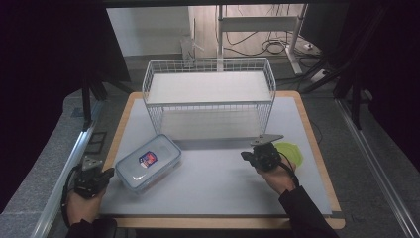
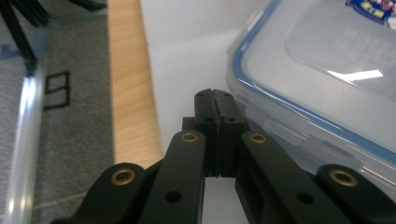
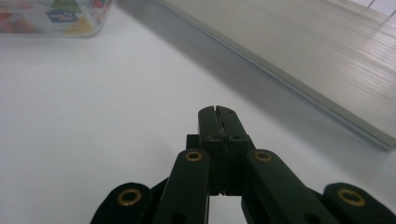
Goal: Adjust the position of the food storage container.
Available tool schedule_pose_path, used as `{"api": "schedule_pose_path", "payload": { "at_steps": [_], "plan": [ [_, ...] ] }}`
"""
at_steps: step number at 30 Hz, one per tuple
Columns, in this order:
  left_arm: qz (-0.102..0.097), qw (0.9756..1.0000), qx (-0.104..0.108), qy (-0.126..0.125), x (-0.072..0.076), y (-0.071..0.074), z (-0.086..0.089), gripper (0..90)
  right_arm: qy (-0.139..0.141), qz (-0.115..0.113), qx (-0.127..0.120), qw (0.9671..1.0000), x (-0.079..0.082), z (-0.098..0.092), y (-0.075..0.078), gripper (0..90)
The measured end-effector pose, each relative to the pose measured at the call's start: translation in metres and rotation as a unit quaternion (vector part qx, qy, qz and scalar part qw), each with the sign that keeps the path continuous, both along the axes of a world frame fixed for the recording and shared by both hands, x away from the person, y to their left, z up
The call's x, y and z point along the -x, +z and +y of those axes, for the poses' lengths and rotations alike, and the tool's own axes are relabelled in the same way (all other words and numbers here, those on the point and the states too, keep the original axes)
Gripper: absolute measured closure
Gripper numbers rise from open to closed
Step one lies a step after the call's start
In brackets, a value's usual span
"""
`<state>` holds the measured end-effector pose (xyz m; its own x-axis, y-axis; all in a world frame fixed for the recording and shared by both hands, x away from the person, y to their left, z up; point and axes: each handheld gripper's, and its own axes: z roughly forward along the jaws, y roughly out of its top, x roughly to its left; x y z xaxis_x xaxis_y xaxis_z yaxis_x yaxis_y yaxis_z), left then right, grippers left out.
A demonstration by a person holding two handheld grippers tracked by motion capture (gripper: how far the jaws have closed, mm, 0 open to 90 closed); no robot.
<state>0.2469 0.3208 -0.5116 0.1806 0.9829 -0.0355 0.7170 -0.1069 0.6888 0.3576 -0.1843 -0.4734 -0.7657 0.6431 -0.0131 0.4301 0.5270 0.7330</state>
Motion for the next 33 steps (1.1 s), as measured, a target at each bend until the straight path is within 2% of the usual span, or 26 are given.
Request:
{"api": "schedule_pose_path", "payload": {
  "at_steps": [2, 7, 14, 20, 23, 28, 30, 32, 33],
  "plan": [
    [0.004, 1.0000, -0.004, 0.001, -0.002, -0.001, 0.000, 90.0, 0.006, 0.000, 0.001, 1.0000, -0.002, 0.006, -0.001, 90.0],
    [0.011, 0.9996, 0.025, -0.006, -0.013, -0.007, 0.002, 90.0, 0.015, 0.001, 0.002, 0.9999, -0.007, 0.016, -0.003, 90.0],
    [0.016, 0.9982, 0.040, -0.042, -0.034, -0.009, -0.017, 90.0, 0.025, 0.002, 0.004, 0.9997, -0.011, 0.028, -0.006, 89.9],
    [0.016, 0.9970, 0.045, -0.061, -0.053, -0.010, -0.036, 90.0, 0.024, 0.006, -0.002, 0.9997, -0.018, 0.037, -0.009, 89.9],
    [0.015, 0.9967, 0.047, -0.064, -0.058, -0.010, -0.040, 90.0, 0.023, 0.010, -0.004, 0.9997, -0.022, 0.040, -0.011, 89.9],
    [0.010, 0.9959, 0.050, -0.075, -0.071, -0.009, -0.052, 90.0, 0.029, 0.011, -0.010, 0.9995, -0.032, 0.053, -0.017, 89.8],
    [0.006, 0.9963, 0.045, -0.074, -0.072, -0.009, -0.054, 90.0, 0.031, 0.012, -0.009, 0.9994, -0.033, 0.055, -0.017, 89.9],
    [0.002, 0.9962, 0.048, -0.072, -0.066, -0.005, -0.050, 90.0, 0.037, 0.014, -0.015, 0.9991, -0.037, 0.062, -0.020, 89.8],
    [-0.002, 0.9969, 0.043, -0.066, -0.061, -0.003, -0.047, 90.0, 0.038, 0.017, -0.016, 0.9990, -0.039, 0.067, -0.021, 89.8]
  ]
}}
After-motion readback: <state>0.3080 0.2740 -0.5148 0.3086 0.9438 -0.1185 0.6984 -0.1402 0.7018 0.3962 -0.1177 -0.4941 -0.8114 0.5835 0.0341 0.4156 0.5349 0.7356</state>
